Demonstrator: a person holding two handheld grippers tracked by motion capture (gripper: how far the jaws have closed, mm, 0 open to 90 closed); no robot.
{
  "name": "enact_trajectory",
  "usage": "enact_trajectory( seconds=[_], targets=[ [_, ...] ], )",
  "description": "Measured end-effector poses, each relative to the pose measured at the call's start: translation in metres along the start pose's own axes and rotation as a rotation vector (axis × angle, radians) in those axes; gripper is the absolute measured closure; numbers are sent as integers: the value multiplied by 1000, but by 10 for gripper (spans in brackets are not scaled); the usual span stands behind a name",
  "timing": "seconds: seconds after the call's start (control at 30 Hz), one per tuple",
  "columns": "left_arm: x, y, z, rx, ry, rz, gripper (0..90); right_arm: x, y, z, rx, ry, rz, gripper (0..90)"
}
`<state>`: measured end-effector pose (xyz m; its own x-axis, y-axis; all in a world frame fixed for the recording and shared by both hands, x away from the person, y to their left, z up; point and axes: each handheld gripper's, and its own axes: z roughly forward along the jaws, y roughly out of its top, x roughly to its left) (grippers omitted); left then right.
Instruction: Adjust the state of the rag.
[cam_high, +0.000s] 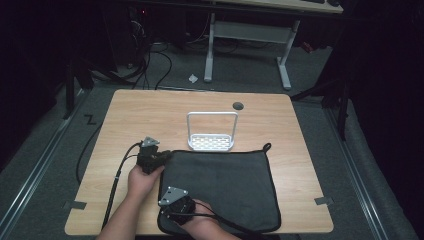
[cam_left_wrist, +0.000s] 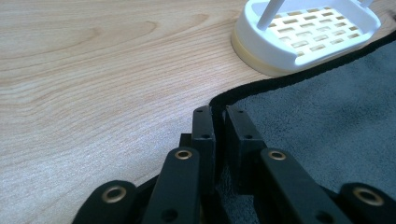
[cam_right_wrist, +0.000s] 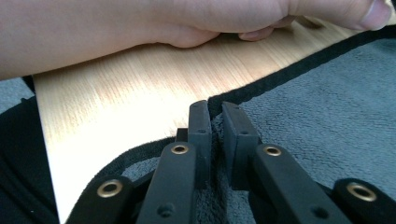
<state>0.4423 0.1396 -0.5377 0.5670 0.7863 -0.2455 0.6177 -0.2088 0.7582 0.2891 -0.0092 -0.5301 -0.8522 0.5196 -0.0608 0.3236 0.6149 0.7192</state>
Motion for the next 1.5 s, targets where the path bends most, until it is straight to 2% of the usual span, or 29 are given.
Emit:
enact_trajectory(
  seconds=[0.07,0.2,0.3,0.37,0.43,0.5,0.63,0.77,0.9,1.0,1.03,1.07,1.17,1.27,1.3,1.33,1.37,1.5],
  targets=[
    [0,0,0,7,-11,-10,821,-1,1,-6,-19,-13,-3,843],
    [0,2,-2,-8,-28,-47,832,-8,5,-28,-87,-38,0,843],
    [-7,3,-1,-50,-58,-70,841,-13,8,-46,-130,-56,1,843],
    [-9,5,-1,-83,-94,-110,842,-15,9,-55,-154,-68,3,843],
    [-9,5,-3,-131,-94,-138,843,-15,10,-62,-166,-76,3,842],
    [-6,4,-6,-155,-110,-183,843,-13,11,-66,-180,-78,1,842],
    [5,1,-19,-175,-97,-211,843,-7,17,-64,-193,-70,-16,842],
    [19,-3,-41,-202,-71,-231,843,5,29,-54,-209,-45,-37,841],
    [35,-8,-74,-203,-4,-218,844,22,47,-38,-224,-2,-73,841],
    [49,-13,-99,-217,37,-236,844,35,61,-28,-250,28,-100,840],
    [49,-13,-99,-217,37,-236,845,39,66,-26,-253,39,-100,840],
    [53,-16,-110,-223,54,-246,845,42,70,-24,-261,49,-105,840],
    [50,-15,-115,-226,70,-231,845,45,75,-24,-279,67,-99,840],
    [44,-10,-112,-232,67,-223,845,41,71,-31,-282,52,-98,841],
    [34,-5,-105,-236,54,-207,845,39,68,-35,-283,44,-95,840],
    [34,-5,-105,-236,54,-207,845,36,65,-39,-282,33,-94,840],
    [21,1,-95,-233,43,-189,845,32,60,-45,-282,21,-87,840],
    [-6,10,-71,-235,34,-158,844,16,39,-65,-273,-25,-66,839]
  ],
)
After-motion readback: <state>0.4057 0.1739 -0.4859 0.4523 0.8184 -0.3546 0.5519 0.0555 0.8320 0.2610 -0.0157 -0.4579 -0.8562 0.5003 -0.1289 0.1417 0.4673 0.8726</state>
